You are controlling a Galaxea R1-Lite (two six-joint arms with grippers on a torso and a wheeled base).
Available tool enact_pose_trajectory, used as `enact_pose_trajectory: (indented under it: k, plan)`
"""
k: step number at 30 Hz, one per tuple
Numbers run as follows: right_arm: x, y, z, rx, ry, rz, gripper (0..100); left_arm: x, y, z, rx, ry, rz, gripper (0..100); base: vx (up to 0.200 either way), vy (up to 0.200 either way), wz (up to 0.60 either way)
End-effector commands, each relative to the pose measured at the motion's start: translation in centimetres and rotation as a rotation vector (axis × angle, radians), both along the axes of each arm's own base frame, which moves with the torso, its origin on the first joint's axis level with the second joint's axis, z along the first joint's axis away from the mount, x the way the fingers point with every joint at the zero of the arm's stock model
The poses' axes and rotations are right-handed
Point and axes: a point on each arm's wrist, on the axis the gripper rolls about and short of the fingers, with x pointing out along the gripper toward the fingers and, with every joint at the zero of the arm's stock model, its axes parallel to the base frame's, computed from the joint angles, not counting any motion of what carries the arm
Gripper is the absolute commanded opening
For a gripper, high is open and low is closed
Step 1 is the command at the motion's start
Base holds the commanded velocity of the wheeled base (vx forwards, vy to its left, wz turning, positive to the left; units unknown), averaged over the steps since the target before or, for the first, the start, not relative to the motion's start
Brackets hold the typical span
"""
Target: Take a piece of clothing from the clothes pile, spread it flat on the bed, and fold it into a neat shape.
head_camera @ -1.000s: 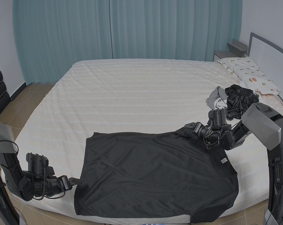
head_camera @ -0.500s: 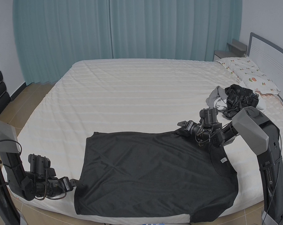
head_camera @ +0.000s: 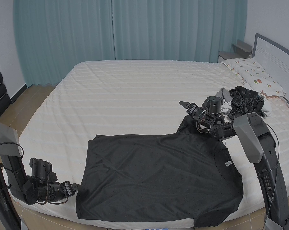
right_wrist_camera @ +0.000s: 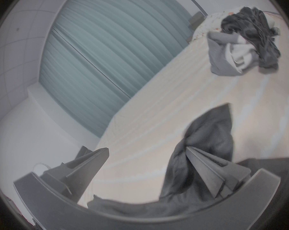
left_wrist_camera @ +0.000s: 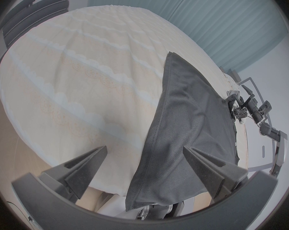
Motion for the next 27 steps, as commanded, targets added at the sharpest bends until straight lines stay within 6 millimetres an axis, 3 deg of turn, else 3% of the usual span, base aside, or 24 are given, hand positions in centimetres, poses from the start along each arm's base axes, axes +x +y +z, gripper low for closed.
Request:
enact_pose_trajectory:
  k: [1,4,15,19,27]
  plan:
    - [0.1,0.6,-2.3,-0.007,0.026,0.011,100,0.0,0.0,-0.1,-0.001,0.006,0.002,100,0.0,0.0,0.0]
    - [0.2,0.4,-2.0,-0.008,0.021,0.002,100,0.0,0.0,-0.1,-0.001,0.004,0.002,100,0.0,0.0,0.0]
    - [0.6,-4.6,2.2,-0.125,-0.02,-0.11,100,0.0,0.0,-0.1,-0.002,0.006,0.003,100,0.0,0.0,0.0]
    - [0.4,-5.9,0.6,-0.211,0.015,-0.115,100,0.0,0.0,-0.1,-0.004,0.007,0.002,100,0.0,0.0,0.0]
    - [0.4,-6.0,-2.3,-0.256,0.06,-0.104,100,0.0,0.0,-0.2,-0.004,0.008,0.002,100,0.0,0.0,0.0]
